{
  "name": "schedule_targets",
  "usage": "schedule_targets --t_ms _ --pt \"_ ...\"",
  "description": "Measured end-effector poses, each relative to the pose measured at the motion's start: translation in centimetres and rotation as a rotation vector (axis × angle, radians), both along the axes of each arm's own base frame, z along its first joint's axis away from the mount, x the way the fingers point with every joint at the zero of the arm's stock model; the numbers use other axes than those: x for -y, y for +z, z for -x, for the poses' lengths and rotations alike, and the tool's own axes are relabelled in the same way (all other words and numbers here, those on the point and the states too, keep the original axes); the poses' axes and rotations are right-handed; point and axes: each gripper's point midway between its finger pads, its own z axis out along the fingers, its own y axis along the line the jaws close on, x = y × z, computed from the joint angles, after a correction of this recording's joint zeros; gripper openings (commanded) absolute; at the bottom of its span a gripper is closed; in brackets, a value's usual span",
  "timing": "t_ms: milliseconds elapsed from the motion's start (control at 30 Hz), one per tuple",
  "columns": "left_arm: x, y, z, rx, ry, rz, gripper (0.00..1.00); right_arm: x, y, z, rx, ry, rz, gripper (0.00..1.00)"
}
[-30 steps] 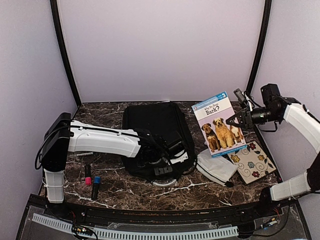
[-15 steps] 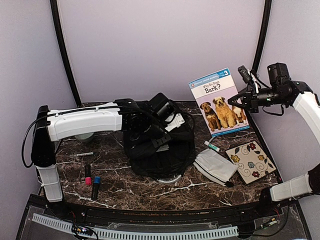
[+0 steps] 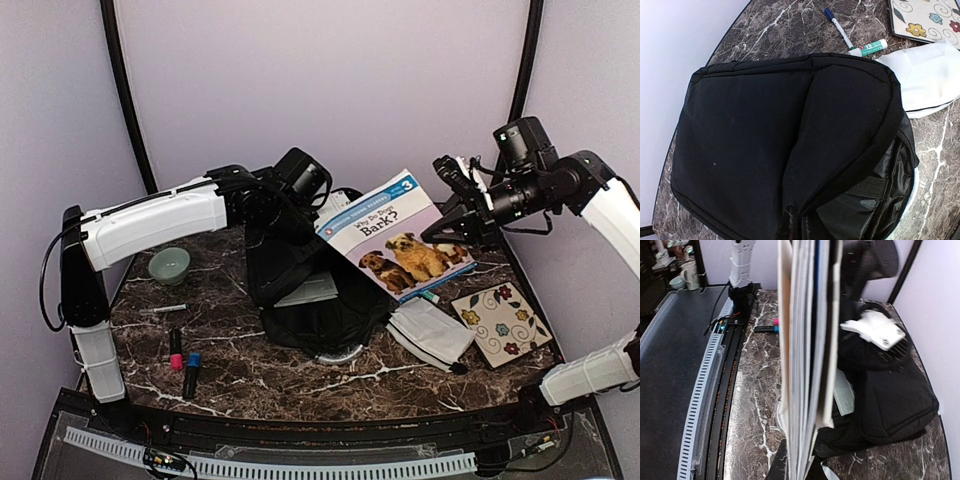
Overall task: Pack the student bag
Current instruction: Place the book in the largest pocket of the bag.
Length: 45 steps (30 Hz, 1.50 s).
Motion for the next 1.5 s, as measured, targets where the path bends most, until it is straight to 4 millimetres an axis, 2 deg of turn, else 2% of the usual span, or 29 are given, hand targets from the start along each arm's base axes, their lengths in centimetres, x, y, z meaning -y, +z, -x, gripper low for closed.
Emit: schedule_targets --t_ms 133,367,433,633,700,867,1167,1500 --pt "-0.1 0.8 -0.4 -0.013 0.001 0.04 0.0 -2.2 -0.6 1.6 -0.006 0.101 0.016 0.0" --pt "-0.8 2.5 -0.6 -0.003 0.015 0.08 0.0 -3.3 -2.9 1.8 -0.156 0.117 0.004 0.0" --pt "-0.9 2.9 -0.7 0.003 0.027 0.09 0.0 -3.4 -4.5 2.2 -0.251 0.103 -0.002 0.0" --pt "-1.1 3.8 -1.3 0.015 0.073 0.161 0.0 -3.7 -11.7 2.2 -0.621 -0.074 -0.001 0.0" --pt "-1.3 3.9 -1.2 0.017 0.087 0.186 0.0 -3.9 -12.7 2.1 -0.697 -0.103 0.001 0.0" --pt "-1.8 4.2 -1.0 0.035 0.134 0.272 0.0 -5.3 -13.5 0.5 -0.804 -0.151 -0.038 0.0" --pt "-1.4 4.2 -1.1 0.027 0.183 0.393 0.0 -7.6 -19.8 -2.6 -1.107 -0.284 0.046 0.0" --pt "-0.9 4.0 -1.0 -0.003 0.202 0.46 0.0 -10.0 -21.6 -3.8 -1.225 -0.37 0.09 0.0"
